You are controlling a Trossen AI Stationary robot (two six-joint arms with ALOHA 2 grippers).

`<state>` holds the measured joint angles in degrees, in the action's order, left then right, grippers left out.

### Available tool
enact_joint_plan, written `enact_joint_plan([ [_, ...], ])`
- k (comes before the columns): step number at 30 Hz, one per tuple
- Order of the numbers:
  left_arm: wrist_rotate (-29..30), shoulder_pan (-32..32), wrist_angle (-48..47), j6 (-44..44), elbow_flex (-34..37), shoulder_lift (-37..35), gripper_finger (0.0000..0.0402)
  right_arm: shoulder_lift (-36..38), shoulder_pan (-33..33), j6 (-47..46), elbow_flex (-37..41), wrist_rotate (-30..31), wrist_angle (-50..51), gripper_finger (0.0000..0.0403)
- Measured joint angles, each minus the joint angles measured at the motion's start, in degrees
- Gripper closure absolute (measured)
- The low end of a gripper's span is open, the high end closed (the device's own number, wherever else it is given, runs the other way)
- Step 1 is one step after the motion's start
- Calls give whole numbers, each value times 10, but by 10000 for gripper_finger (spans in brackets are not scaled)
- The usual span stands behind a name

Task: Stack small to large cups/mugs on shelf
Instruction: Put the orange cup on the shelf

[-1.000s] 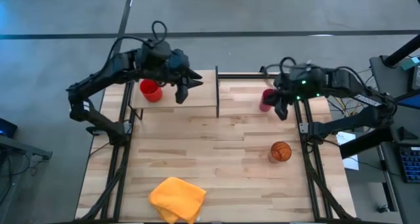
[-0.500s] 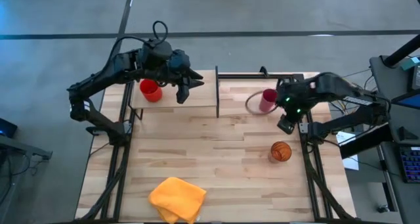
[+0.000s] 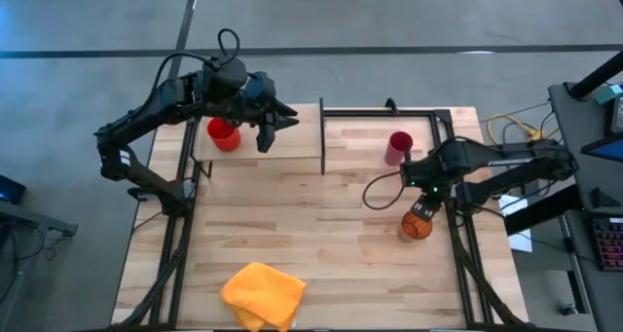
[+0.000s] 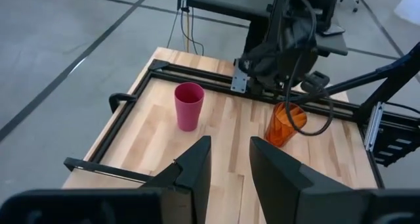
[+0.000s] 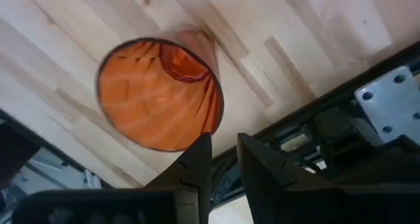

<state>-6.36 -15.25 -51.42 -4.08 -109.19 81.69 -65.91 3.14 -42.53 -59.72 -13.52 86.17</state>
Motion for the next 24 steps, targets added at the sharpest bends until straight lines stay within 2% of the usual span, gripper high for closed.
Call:
enact_joint_plan([
  [6, 0, 0, 0, 0, 0, 2, 311, 1, 24, -16, 42, -4, -40, 335],
  [24, 1, 0, 0, 0, 0, 1, 311, 2, 26, -24, 72, 3, -89, 335],
])
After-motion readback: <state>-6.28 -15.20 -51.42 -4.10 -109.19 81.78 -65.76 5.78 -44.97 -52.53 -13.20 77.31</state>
